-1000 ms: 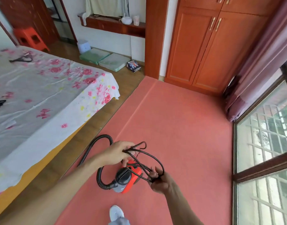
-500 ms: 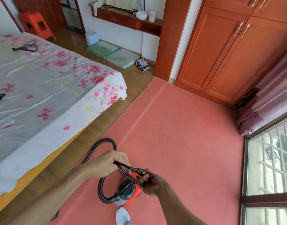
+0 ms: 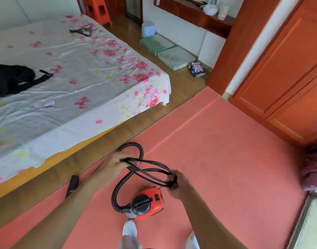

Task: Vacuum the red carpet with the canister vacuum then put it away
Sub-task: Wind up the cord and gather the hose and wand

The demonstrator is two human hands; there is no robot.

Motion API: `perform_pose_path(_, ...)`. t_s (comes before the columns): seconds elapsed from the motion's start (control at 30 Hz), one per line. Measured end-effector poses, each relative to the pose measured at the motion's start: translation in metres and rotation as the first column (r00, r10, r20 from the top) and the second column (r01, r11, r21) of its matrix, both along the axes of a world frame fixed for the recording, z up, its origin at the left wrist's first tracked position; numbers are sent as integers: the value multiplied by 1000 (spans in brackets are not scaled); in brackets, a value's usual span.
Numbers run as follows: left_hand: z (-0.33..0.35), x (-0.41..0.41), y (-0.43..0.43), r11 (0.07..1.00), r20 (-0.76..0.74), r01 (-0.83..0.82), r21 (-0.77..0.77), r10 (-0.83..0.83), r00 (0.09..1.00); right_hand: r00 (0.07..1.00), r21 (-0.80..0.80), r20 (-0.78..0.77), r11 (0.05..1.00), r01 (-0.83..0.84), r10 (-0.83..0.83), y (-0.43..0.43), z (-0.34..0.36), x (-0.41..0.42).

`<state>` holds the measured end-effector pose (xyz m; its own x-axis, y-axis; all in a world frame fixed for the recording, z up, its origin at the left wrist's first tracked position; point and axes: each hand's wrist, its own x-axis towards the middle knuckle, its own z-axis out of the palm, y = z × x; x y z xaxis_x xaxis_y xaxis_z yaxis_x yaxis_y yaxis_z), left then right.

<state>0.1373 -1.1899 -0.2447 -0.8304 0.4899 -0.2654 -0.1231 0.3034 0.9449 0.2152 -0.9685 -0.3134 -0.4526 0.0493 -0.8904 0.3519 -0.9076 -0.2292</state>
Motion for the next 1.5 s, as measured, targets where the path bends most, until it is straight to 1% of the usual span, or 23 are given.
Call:
perform_pose_path(0.03, -16, 11, 4, 981, 77, -194, 13, 192, 978, 999, 63, 32, 997, -45, 43, 7, -1, -1)
perform_pose_path(0.07, -30, 24, 13, 922, 170, -386, 23, 377, 911, 994, 133, 68, 987, -95, 87, 15, -3, 0)
perform_pose_path(0.1, -42, 40, 26, 834, 270, -552, 28, 525, 807, 985, 194, 98, 968, -159, 142, 23, -4, 2)
perform_pose_path(0.17, -69, 72, 57, 606, 482, -796, -8, 700, 528, 947, 305, 165, 899, -313, 274, 42, -10, 10)
perform_pose_path(0.23, -98, 99, 88, 364, 648, -928, -81, 727, 228, 869, 405, 247, 769, -495, 429, 62, -14, 19)
perform_pose_path(0.27, -113, 109, 101, 284, 691, -951, -119, 711, 127, 829, 446, 275, 700, -558, 487, 72, -15, 23)
perform_pose_path(0.33, -135, 125, 125, 181, 767, -975, -131, 642, 17, 776, 508, 314, 593, -624, 547, 90, -14, 28)
perform_pose_path(0.4, -154, 139, 150, 97, 835, -991, -93, 550, -24, 737, 553, 350, 508, -661, 578, 107, -11, 35)
perform_pose_path(0.53, -173, 151, 198, 19, 888, -994, -109, 450, -89, 660, 573, 390, 392, -720, 642, 134, -7, 43)
perform_pose_path(0.63, -183, 141, 229, -34, 939, -991, -132, 317, -136, 620, 587, 431, 318, -745, 656, 150, -6, 36)
perform_pose_path(0.77, -195, 112, 268, 15, 983, -988, -154, 102, -152, 588, 593, 478, 254, -764, 653, 169, 1, 21)
perform_pose_path(0.83, -202, 102, 284, 97, 982, -981, -170, -61, -176, 596, 581, 481, 276, -766, 643, 178, 3, 15)
perform_pose_path(0.87, -203, 95, 290, 131, 981, -978, -160, -88, -172, 609, 568, 474, 308, -763, 635, 183, 3, 12)
perform_pose_path(0.9, -201, 84, 295, 134, 982, -977, -163, -77, -174, 630, 550, 462, 356, -756, 624, 187, 4, 8)
perform_pose_path(0.93, -202, 72, 299, 99, 981, -978, -184, -51, -190, 659, 528, 448, 416, -740, 604, 191, 3, 3)
perform_pose_path(1.03, -214, 36, 310, 4, 955, -955, -295, 34, -295, 746, 448, 423, 597, -666, 515, 199, -2, -15)
perform_pose_path(1.1, -222, 21, 310, -31, 943, -943, -331, 23, -332, 757, 400, 415, 647, -649, 504, 201, -6, -30)
perform_pose_path(1.13, -226, 17, 307, -60, 948, -947, -314, 33, -317, 756, 376, 412, 661, -650, 509, 201, -8, -39)
perform_pose_path(1.17, -226, 11, 303, -95, 954, -952, -291, 50, -297, 748, 348, 412, 668, -657, 521, 202, -10, -50)
perform_pose_path(1.23, -229, 4, 291, -101, 953, -957, -270, 113, -281, 720, 288, 409, 669, -685, 561, 203, -18, -77)
perform_pose_path(1.33, -222, -9, 270, -133, 941, -964, -232, 220, -257, 638, 213, 422, 613, -761, 645, 201, -43, -122)
perform_pose_path(1.4, -224, -26, 254, -180, 915, -951, -250, 279, -293, 558, 164, 438, 548, -820, 704, 194, -65, -156)
perform_pose_path(1.5, -229, -45, 229, -293, 850, -902, -317, 333, -407, 470, 45, 404, 496, -867, 785, 168, -94, -212)
